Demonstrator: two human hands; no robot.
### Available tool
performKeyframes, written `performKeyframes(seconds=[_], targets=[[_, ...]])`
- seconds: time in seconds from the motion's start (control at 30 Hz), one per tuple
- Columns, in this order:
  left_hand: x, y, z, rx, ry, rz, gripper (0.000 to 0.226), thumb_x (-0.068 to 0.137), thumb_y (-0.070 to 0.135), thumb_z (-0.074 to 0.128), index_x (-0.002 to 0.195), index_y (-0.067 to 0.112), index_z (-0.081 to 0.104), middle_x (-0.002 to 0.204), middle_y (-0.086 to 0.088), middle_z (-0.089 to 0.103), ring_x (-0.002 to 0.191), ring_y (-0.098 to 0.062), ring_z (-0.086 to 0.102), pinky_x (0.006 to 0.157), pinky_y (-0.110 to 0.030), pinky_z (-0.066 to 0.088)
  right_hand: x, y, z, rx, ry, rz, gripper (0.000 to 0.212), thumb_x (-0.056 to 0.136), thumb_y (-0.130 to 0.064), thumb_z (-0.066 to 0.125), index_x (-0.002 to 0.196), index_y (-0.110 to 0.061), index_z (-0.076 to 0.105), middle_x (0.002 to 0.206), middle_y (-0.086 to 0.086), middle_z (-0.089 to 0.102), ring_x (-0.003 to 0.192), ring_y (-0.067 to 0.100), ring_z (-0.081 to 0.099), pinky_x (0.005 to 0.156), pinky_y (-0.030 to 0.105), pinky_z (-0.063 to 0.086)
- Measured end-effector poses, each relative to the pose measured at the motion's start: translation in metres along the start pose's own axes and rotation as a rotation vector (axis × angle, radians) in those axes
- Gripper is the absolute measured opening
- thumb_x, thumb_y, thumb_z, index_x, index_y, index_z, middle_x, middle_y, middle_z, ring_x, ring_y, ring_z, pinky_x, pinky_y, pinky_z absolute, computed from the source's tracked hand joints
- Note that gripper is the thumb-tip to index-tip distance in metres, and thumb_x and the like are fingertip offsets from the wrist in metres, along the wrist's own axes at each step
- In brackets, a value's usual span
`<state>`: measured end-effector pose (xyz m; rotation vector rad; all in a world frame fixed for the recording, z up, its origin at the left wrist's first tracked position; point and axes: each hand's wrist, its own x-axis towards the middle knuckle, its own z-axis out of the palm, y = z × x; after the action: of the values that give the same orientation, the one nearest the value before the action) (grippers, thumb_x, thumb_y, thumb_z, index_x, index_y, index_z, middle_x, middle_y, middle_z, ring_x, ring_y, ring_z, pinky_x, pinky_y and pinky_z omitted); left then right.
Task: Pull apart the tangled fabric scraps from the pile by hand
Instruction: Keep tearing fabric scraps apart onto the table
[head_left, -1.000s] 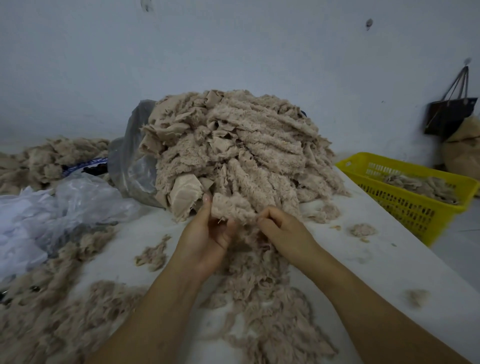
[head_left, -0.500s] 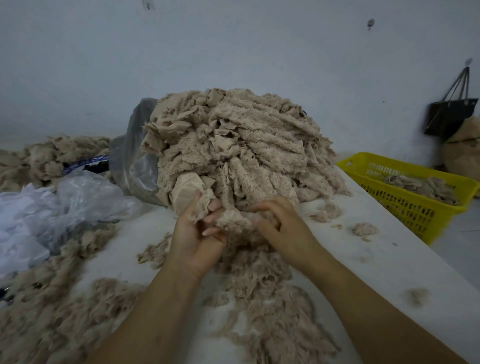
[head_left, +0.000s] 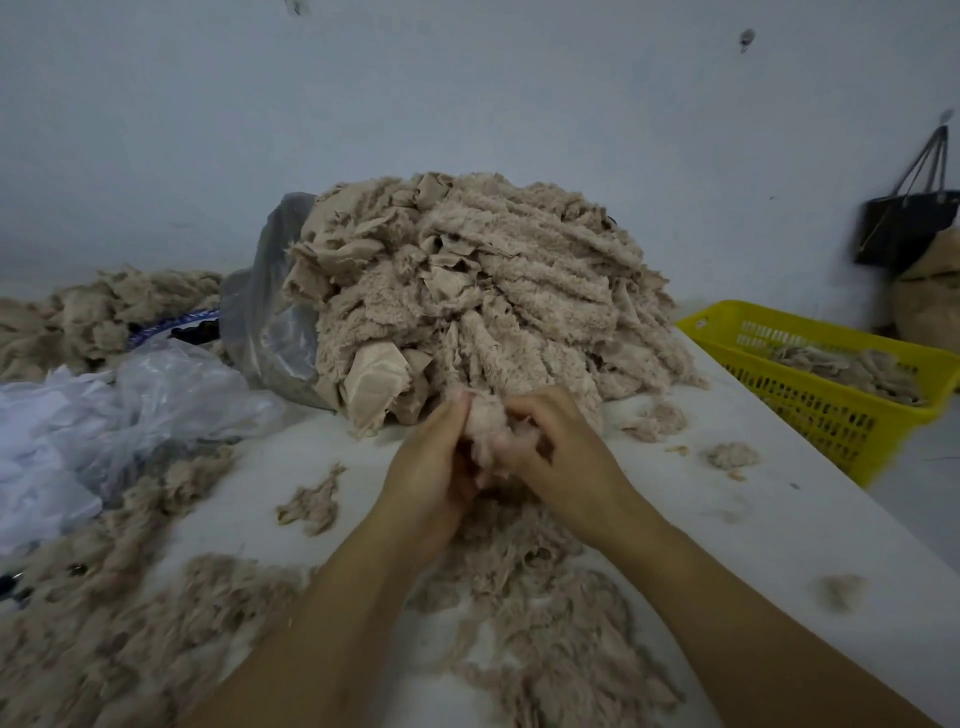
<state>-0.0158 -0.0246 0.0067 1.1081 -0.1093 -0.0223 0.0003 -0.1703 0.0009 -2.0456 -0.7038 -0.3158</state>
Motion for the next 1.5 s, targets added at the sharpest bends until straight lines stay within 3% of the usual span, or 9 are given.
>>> performKeyframes(seconds=[0.2,0.43,0.6,0.73,1.03,1.2,1.3,1.4,1.5], targets=[[-0.003,-0.008,0.003,0.218,-0.054,0.073,0.049,0.086,0.06,0.061,0.092,0.011,0.061,0.074,-0.005,0.061,0.067,-0.017,0.056,0.062,-0.029,0.047,0.002,0.002,0.002,-0.118,0.133,-0.082,0.022,0.102,-0.021,0.051,0.083,-0.016,0.06,0.089,-0.006,0.046,0.083,0.009,0.046,0.071,0.018,0.034],[0.0,-0.018,-0.004,0.838,-0.021,0.159,0.004,0.095,0.041,0.064,0.095,0.044,0.061,0.081,0.017,0.067,0.073,-0.005,0.064,0.065,-0.021,0.05,0.006,0.01,-0.013,0.342,0.241,0.345,0.031,0.1,-0.024,0.05,0.072,-0.02,0.035,0.057,-0.014,0.036,0.051,0.005,0.032,0.05,0.016,0.032],[0.0,-0.018,-0.005,0.891,-0.025,0.211,0.019,0.1,0.031,0.056,0.089,0.045,0.062,0.083,0.03,0.068,0.078,0.006,0.064,0.067,-0.014,0.051,0.01,0.016,-0.016,0.86,0.212,0.544,0.015,0.1,-0.028,0.051,0.093,-0.017,0.059,0.114,0.004,0.062,0.106,0.022,0.058,0.096,0.042,0.046],[-0.001,-0.019,-0.006,0.927,-0.02,0.215,0.02,0.101,0.033,0.053,0.089,0.047,0.06,0.082,0.033,0.067,0.081,0.009,0.063,0.065,-0.008,0.048,0.01,0.014,-0.017,0.79,0.256,0.596,0.039,0.101,-0.043,0.049,0.127,-0.014,0.058,0.114,-0.005,0.066,0.097,0.013,0.063,0.101,0.038,0.047],[0.003,-0.011,-0.003,0.789,0.208,0.155,0.026,0.101,0.038,0.052,0.076,0.037,0.052,0.061,0.027,0.055,0.057,0.012,0.05,0.055,-0.007,0.037,0.011,0.013,-0.024,0.615,0.476,0.497,0.057,0.103,-0.055,0.03,0.051,-0.03,0.03,0.049,-0.01,0.019,0.041,0.009,0.016,0.044,0.025,0.019],[0.008,-0.013,-0.007,0.854,0.234,0.19,0.041,0.094,0.037,0.062,0.076,0.0,0.055,0.061,0.002,0.046,0.056,-0.013,0.041,0.059,-0.03,0.033,0.013,0.014,-0.027,0.82,0.611,0.521,0.052,0.104,-0.053,0.032,0.061,-0.022,0.03,0.051,-0.01,0.02,0.042,0.011,0.016,0.045,0.028,0.02],[0.007,-0.01,-0.008,1.075,0.286,0.196,0.039,0.092,0.032,0.061,0.059,0.016,0.046,0.047,0.012,0.043,0.046,-0.008,0.037,0.05,-0.029,0.031,0.013,0.016,-0.038,0.979,0.775,0.535,0.051,0.105,-0.048,0.032,0.064,-0.019,0.032,0.046,-0.01,0.026,0.037,0.009,0.02,0.04,0.024,0.021],[0.01,0.003,-0.029,0.718,0.557,0.075,0.033,0.092,0.028,0.059,0.062,0.018,0.052,0.057,0.002,0.052,0.055,-0.017,0.047,0.058,-0.029,0.041,0.009,0.026,-0.061,1.014,0.932,0.601,0.048,0.105,-0.048,0.035,0.069,-0.017,0.041,0.041,-0.009,0.034,0.033,0.007,0.027,0.037,0.021,0.026],[0.01,0.011,-0.033,0.054,0.544,-0.049,0.04,0.096,0.033,0.059,0.059,0.018,0.057,0.053,0.001,0.048,0.046,-0.014,0.045,0.059,-0.032,0.046,0.009,0.035,-0.056,0.695,0.67,0.659,0.044,0.102,-0.046,0.044,0.071,-0.015,0.048,0.048,-0.009,0.047,0.042,0.007,0.039,0.049,0.026,0.034]])
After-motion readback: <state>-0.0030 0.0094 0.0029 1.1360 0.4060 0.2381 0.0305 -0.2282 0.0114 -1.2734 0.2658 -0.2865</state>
